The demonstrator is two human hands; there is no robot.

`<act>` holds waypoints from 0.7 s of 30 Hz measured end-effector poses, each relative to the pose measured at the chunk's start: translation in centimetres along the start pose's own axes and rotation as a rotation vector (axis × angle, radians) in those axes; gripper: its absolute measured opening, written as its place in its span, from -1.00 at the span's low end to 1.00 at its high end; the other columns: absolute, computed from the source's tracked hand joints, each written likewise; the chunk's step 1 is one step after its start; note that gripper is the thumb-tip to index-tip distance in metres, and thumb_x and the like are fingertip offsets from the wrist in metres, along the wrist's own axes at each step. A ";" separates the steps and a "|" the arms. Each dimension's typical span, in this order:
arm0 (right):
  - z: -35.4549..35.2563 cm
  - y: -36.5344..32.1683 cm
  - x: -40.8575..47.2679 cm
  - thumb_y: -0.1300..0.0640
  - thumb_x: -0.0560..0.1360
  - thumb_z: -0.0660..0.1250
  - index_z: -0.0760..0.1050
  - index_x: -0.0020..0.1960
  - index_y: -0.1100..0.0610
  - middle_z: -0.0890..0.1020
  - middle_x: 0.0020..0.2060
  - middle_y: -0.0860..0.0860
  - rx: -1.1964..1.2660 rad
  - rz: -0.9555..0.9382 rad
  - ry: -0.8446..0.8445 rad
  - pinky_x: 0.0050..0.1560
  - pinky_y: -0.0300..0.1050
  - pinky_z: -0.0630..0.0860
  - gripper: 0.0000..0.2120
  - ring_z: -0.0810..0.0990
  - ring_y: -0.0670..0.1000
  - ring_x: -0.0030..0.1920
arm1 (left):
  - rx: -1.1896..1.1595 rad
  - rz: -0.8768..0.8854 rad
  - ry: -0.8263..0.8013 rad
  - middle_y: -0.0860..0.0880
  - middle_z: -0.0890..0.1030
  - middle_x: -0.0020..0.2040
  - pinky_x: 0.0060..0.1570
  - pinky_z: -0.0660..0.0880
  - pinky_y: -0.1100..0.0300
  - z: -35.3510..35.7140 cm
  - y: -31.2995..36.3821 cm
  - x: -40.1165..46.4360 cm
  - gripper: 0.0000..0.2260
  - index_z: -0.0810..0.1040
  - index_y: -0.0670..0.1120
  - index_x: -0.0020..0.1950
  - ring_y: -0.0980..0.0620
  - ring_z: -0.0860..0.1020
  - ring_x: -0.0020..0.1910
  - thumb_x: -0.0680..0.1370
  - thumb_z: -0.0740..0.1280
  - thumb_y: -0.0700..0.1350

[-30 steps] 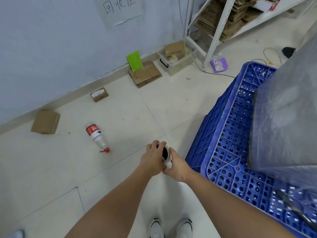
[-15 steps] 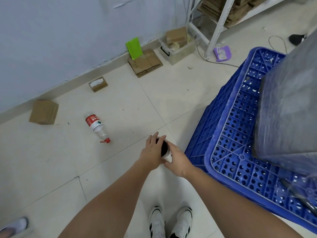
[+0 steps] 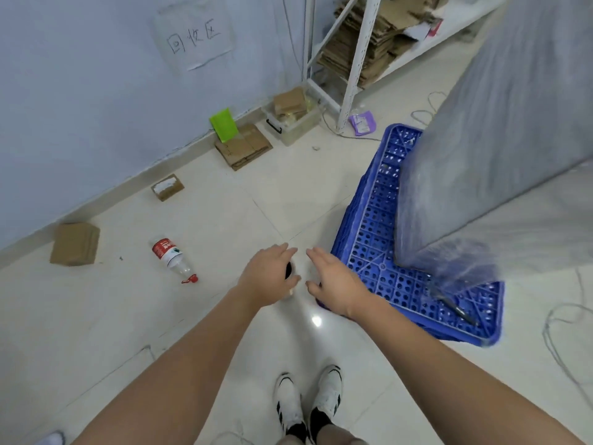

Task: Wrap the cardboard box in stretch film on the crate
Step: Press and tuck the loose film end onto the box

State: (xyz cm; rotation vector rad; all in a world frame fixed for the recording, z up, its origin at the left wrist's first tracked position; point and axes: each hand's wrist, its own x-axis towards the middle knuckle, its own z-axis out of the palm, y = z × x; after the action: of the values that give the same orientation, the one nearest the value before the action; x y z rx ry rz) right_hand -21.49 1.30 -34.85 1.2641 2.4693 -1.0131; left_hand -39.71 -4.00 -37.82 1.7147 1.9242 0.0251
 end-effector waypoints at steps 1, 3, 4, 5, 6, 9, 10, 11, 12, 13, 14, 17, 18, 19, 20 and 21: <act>-2.0 -1.0 -1.9 -0.03 0.61 0.22 0.03 0.60 0.06 0.05 0.58 0.00 -0.008 -0.006 0.040 0.48 -0.01 0.20 -0.35 0.12 0.03 0.54 | 0.021 0.032 0.020 -0.06 0.28 0.62 0.54 0.16 0.07 -2.0 1.5 -1.0 -0.39 0.23 -0.01 0.65 -0.07 0.29 0.55 0.65 0.28 0.16; -5.7 -2.7 -6.2 -0.05 0.61 0.22 0.10 0.58 0.07 0.12 0.57 0.00 0.004 -0.005 0.148 0.47 0.01 0.24 -0.39 0.16 0.02 0.53 | 0.058 0.119 0.048 -0.05 0.28 0.62 0.53 0.12 0.09 -6.5 5.0 -2.8 -0.41 0.23 0.00 0.65 -0.07 0.27 0.56 0.67 0.24 0.18; -7.4 -3.5 -8.6 -0.04 0.61 0.22 0.13 0.57 0.08 0.16 0.56 0.01 0.015 0.006 0.204 0.46 0.01 0.25 -0.40 0.18 0.01 0.52 | 0.070 0.166 0.065 -0.05 0.29 0.62 0.54 0.11 0.08 -8.6 7.1 -3.7 -0.42 0.24 0.00 0.65 -0.07 0.26 0.57 0.68 0.24 0.18; -9.1 -4.0 -10.8 -0.03 0.60 0.23 0.16 0.55 0.08 0.21 0.54 0.01 0.015 0.005 0.265 0.45 0.01 0.27 -0.42 0.21 0.01 0.51 | 0.079 0.210 0.092 -0.06 0.31 0.62 0.54 0.12 0.07 -10.8 9.1 -4.3 -0.43 0.26 0.00 0.64 -0.07 0.27 0.57 0.67 0.25 0.18; -10.7 -4.4 -12.8 -0.01 0.60 0.24 0.20 0.54 0.09 0.24 0.53 0.01 0.010 0.000 0.322 0.44 0.01 0.29 -0.44 0.23 0.01 0.50 | 0.086 0.257 0.123 -0.06 0.35 0.60 0.52 0.16 0.05 -13.0 11.1 -4.8 -0.45 0.30 0.00 0.62 -0.08 0.30 0.56 0.67 0.26 0.17; -15.2 -4.8 -18.4 0.01 0.59 0.25 0.26 0.51 0.08 0.30 0.50 0.00 -0.019 -0.005 0.489 0.43 -0.05 0.30 -0.49 0.25 -0.02 0.48 | 0.095 0.410 0.246 -0.05 0.43 0.54 0.48 0.27 0.00 -18.5 17.5 -5.9 -0.48 0.37 0.00 0.58 -0.08 0.37 0.50 0.65 0.30 0.15; -16.7 -4.6 -20.1 0.03 0.59 0.26 0.30 0.49 0.08 0.33 0.49 0.00 -0.025 0.001 0.548 0.42 -0.07 0.30 -0.51 0.27 -0.03 0.47 | 0.099 0.462 0.281 -0.04 0.41 0.55 0.49 0.28 0.01 -19.9 19.6 -6.3 -0.46 0.37 0.00 0.58 -0.06 0.37 0.51 0.64 0.31 0.15; -18.3 -4.3 -21.4 0.06 0.58 0.27 0.35 0.46 0.10 0.36 0.46 0.01 -0.028 -0.001 0.619 0.40 -0.06 0.32 -0.54 0.30 -0.02 0.46 | 0.101 0.512 0.315 -0.03 0.38 0.57 0.50 0.27 0.02 -21.1 21.8 -6.4 -0.45 0.34 0.00 0.59 -0.04 0.34 0.53 0.64 0.31 0.15; -19.9 -3.9 -22.7 0.10 0.56 0.29 0.41 0.42 0.11 0.40 0.43 0.03 -0.028 -0.007 0.705 0.39 0.00 0.36 -0.57 0.34 0.00 0.43 | 0.103 0.555 0.340 -0.02 0.33 0.60 0.51 0.25 0.03 -22.1 23.8 -6.6 -0.42 0.31 0.00 0.61 -0.02 0.31 0.56 0.63 0.32 0.15; -21.3 -3.3 -23.7 0.13 0.54 0.31 0.46 0.38 0.14 0.44 0.40 0.05 -0.032 -0.009 0.801 0.36 0.05 0.40 -0.59 0.37 0.03 0.42 | 0.103 0.592 0.360 -0.02 0.27 0.63 0.53 0.23 0.02 -22.9 25.6 -6.7 -0.39 0.26 0.01 0.63 -0.02 0.26 0.58 0.63 0.33 0.15; -22.6 -2.6 -24.6 0.16 0.52 0.33 0.49 0.35 0.16 0.46 0.38 0.08 -0.049 -0.005 0.896 0.35 0.08 0.41 -0.61 0.39 0.05 0.40 | 0.108 0.626 0.384 -0.02 0.20 0.66 0.55 0.21 0.00 -23.4 27.3 -6.9 -0.35 0.21 0.02 0.64 -0.02 0.21 0.60 0.62 0.35 0.15; -26.1 0.1 -26.7 0.21 0.49 0.37 0.44 0.40 0.17 0.40 0.42 0.11 -0.159 0.105 1.043 0.44 0.05 0.29 -0.52 0.30 0.10 0.46 | 0.160 0.684 0.458 -0.03 0.05 0.69 0.58 0.16 -0.06 -23.9 31.3 -6.6 -0.25 0.11 0.04 0.67 -0.05 0.08 0.65 0.59 0.39 0.18; -27.1 1.2 -27.2 0.19 0.49 0.38 0.37 0.45 0.16 0.33 0.47 0.12 -0.217 0.164 1.014 0.49 0.06 0.20 -0.45 0.21 0.12 0.51 | 0.176 0.677 0.467 -0.01 0.01 0.70 0.57 0.14 -0.07 -23.8 32.3 -6.3 -0.22 0.09 0.05 0.68 -0.05 0.04 0.66 0.58 0.40 0.19; -28.1 2.4 -27.5 0.16 0.49 0.40 0.28 0.51 0.15 0.25 0.52 0.12 -0.286 0.211 0.961 0.53 0.08 0.10 -0.37 0.12 0.13 0.54 | 0.187 0.663 0.466 0.00 0.00 0.70 0.57 0.13 -0.07 -23.6 33.1 -5.9 -0.21 0.07 0.06 0.68 -0.04 0.01 0.67 0.58 0.40 0.19; -28.9 3.6 -27.6 0.12 0.48 0.42 0.20 0.54 0.13 0.17 0.55 0.11 -0.350 0.243 0.898 0.55 0.09 0.02 -0.29 0.04 0.13 0.56 | 0.195 0.647 0.458 0.00 0.01 0.70 0.58 0.12 -0.09 -23.4 33.7 -5.5 -0.22 0.07 0.06 0.68 -0.03 -0.01 0.67 0.58 0.39 0.20; -29.6 4.7 -27.6 0.07 0.47 0.43 0.12 0.57 0.11 0.11 0.57 0.10 -0.397 0.266 0.833 0.55 0.11 -0.03 -0.22 -0.02 0.12 0.57 | 0.198 0.631 0.454 0.02 0.05 0.69 0.59 0.12 -0.10 -23.1 34.2 -5.1 -0.23 0.10 0.05 0.68 -0.02 -0.01 0.67 0.58 0.39 0.20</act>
State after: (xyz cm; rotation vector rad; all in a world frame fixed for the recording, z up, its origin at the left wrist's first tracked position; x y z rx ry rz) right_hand 3.20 4.61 -2.70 2.0628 2.6901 0.1332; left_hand -17.91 5.49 -3.75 2.5630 1.6188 0.5113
